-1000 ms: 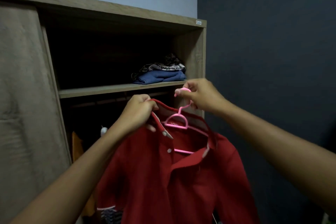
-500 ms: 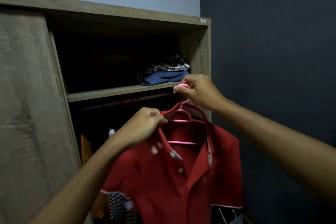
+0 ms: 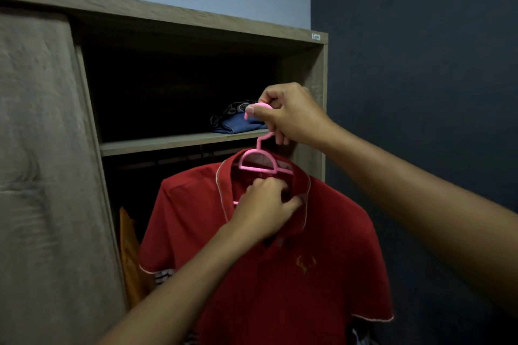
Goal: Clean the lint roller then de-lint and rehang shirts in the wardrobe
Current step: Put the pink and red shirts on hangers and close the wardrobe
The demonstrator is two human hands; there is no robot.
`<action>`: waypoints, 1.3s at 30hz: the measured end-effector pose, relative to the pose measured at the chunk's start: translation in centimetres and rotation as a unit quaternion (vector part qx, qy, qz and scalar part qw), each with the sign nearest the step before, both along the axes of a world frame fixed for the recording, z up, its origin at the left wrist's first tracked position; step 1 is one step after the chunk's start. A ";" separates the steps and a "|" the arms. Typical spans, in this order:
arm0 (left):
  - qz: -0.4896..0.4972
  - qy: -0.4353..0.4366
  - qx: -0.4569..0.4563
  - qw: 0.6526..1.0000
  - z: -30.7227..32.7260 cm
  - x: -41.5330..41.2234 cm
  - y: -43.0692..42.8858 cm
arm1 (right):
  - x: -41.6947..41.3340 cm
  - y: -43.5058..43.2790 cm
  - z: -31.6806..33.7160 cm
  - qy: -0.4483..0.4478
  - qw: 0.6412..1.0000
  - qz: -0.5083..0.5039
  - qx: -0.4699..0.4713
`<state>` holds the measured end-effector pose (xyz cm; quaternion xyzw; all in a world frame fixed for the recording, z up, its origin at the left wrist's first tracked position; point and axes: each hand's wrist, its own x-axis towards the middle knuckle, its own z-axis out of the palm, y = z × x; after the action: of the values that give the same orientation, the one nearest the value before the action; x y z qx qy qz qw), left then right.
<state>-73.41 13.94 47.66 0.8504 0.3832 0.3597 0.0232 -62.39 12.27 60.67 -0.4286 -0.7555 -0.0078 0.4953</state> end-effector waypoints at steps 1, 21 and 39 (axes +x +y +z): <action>-0.026 0.012 0.010 1.000 -0.2 0.2 0.2 | 0.1 0.0 0.1 -0.002 1.000 0.000 0.003; 0.089 0.008 0.041 0.995 -0.2 -8.1 5.6 | 5.8 0.1 -5.4 0.003 0.997 0.032 -0.067; 0.033 -0.041 -0.080 0.995 -4.6 -2.8 12.5 | 14.4 3.6 -9.1 -0.302 0.877 -0.132 -0.350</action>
<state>-76.23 26.43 43.04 0.8170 0.4376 0.3634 0.0947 -47.99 15.90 51.57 -0.6466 -0.7583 0.0624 0.0548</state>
